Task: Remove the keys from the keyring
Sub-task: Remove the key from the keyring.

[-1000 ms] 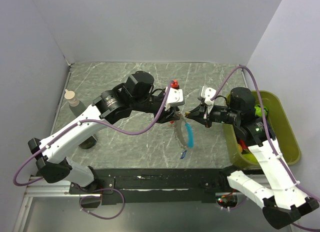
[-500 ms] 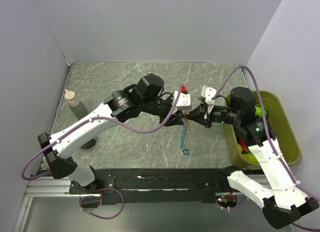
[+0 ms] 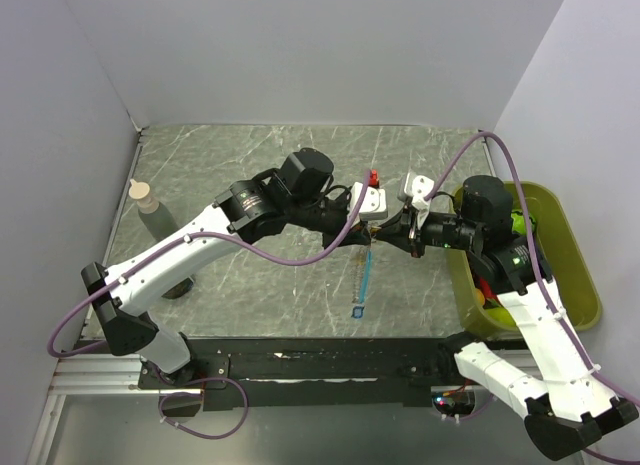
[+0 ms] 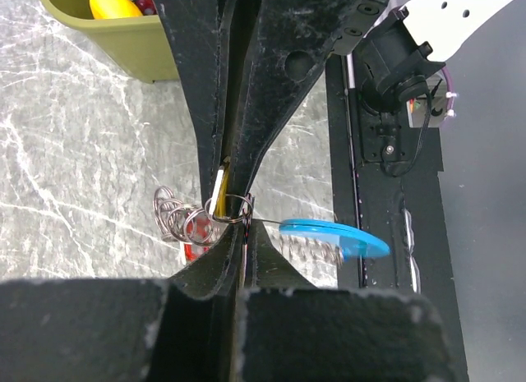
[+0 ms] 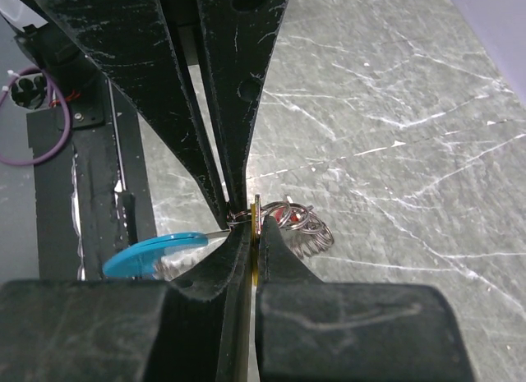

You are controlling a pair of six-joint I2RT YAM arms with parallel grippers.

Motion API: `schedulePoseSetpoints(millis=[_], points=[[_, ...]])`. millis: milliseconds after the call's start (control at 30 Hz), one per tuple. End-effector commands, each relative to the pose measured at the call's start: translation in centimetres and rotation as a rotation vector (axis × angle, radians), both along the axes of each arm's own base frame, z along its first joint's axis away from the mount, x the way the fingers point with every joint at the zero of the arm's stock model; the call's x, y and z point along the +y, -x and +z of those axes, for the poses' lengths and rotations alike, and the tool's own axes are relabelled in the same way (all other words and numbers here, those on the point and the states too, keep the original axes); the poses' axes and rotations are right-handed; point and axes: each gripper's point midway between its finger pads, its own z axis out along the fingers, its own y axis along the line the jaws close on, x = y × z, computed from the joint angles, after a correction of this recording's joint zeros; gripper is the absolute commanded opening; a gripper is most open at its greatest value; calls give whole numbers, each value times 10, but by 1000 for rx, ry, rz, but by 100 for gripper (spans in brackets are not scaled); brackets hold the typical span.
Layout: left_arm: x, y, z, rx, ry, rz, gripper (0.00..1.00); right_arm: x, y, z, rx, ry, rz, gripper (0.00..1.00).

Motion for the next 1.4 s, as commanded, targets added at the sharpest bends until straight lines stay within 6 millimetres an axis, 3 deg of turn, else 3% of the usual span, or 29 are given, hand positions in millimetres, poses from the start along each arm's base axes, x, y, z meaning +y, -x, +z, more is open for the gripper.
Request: schedulePoseSetpoints(millis=[0, 733, 1100, 1233, 1367], points=[[-6, 9, 25, -18, 68, -34, 1, 1, -6, 23, -88, -41, -11, 0], [21, 7, 52, -41, 142, -12, 1, -12, -23, -12, -116, 56, -95, 0], [26, 4, 62, -32, 167, -8, 1, -4, -25, -61, -102, 180, -61, 0], [28, 4, 63, -29, 171, -6, 1, -6, -26, -62, -124, 186, -78, 0], [29, 3, 62, -35, 165, -3, 1, -11, -38, -49, -139, 174, -156, 0]])
